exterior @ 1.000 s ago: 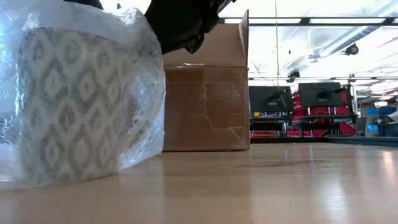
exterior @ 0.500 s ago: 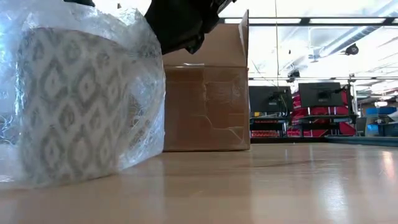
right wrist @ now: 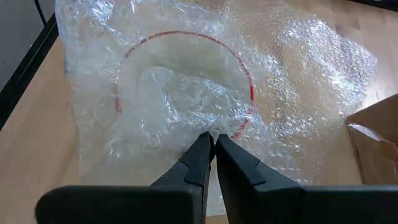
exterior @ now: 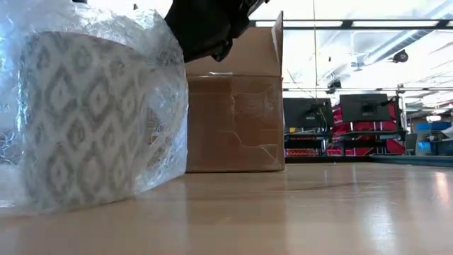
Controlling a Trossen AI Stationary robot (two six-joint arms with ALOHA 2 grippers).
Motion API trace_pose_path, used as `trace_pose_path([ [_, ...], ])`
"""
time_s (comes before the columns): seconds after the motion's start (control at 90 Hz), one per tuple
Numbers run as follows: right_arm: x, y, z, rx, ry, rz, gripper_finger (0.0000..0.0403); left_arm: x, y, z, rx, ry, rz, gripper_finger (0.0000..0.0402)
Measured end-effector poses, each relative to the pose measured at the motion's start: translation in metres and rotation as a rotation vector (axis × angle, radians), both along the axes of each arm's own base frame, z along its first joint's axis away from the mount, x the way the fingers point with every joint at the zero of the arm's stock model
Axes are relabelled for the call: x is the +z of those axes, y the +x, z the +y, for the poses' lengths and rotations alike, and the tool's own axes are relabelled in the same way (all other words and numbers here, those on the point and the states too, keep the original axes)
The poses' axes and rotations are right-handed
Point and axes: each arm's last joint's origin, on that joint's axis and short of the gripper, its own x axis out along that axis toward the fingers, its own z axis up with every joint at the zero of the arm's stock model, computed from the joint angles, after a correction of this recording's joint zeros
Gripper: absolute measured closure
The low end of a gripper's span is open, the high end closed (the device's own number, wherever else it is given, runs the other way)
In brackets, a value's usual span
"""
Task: Wrap mug
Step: Wrap the gray mug with transparent bubble wrap
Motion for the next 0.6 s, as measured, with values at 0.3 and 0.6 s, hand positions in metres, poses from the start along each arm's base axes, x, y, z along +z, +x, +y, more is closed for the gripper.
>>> trace_pose_path([
  [0.3, 0.0, 0.0, 0.0, -0.007, 0.008, 0.001, 0.0389, -0.031, -0.029, -0.013, 0.126, -0.045, 0.145, 0.0199],
  [0.6, 0.0, 0.0, 0.0, -0.011, 0.011, 0.002, 0.0389, -0.056, -0.052, -0.015, 0.249, -0.039, 0.229, 0.0226],
])
